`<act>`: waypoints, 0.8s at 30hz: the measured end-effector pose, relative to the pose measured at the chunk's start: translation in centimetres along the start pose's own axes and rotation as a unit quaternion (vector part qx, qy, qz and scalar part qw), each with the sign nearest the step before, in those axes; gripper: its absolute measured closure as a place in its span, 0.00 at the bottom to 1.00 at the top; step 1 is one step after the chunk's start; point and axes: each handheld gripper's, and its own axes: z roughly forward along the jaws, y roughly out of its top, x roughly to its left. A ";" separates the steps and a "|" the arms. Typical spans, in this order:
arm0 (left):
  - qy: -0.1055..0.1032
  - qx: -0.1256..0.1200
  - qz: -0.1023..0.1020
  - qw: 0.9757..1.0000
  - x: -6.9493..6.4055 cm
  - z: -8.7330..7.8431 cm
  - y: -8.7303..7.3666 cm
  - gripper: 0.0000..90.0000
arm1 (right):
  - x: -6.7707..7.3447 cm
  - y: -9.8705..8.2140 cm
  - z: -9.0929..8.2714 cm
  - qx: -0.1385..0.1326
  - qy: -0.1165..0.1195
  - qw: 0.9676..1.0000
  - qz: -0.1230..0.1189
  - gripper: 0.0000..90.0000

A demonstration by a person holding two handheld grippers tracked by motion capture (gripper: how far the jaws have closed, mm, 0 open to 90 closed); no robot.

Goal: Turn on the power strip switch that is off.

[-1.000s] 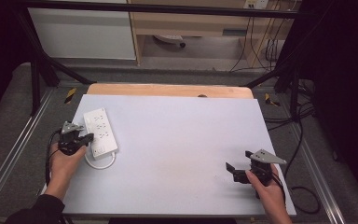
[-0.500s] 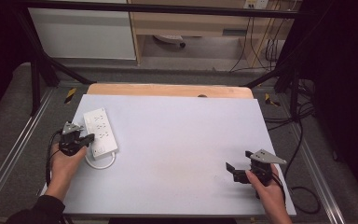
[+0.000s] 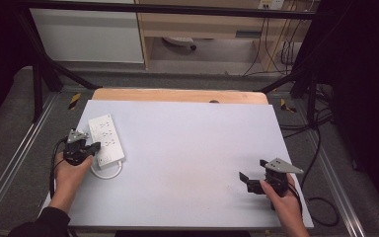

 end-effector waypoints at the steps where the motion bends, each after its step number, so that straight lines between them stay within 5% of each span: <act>1: 0.000 0.002 0.003 1.000 0.0 0.0 0.0 1.00 | 0.0 0.0 0.0 0.000 0.000 1.000 -0.001 0.04; 24: 0.002 -0.005 0.002 1.000 -0.3 -0.1 -0.3 1.00 | 0.0 0.0 0.0 0.000 0.000 1.000 0.000 0.04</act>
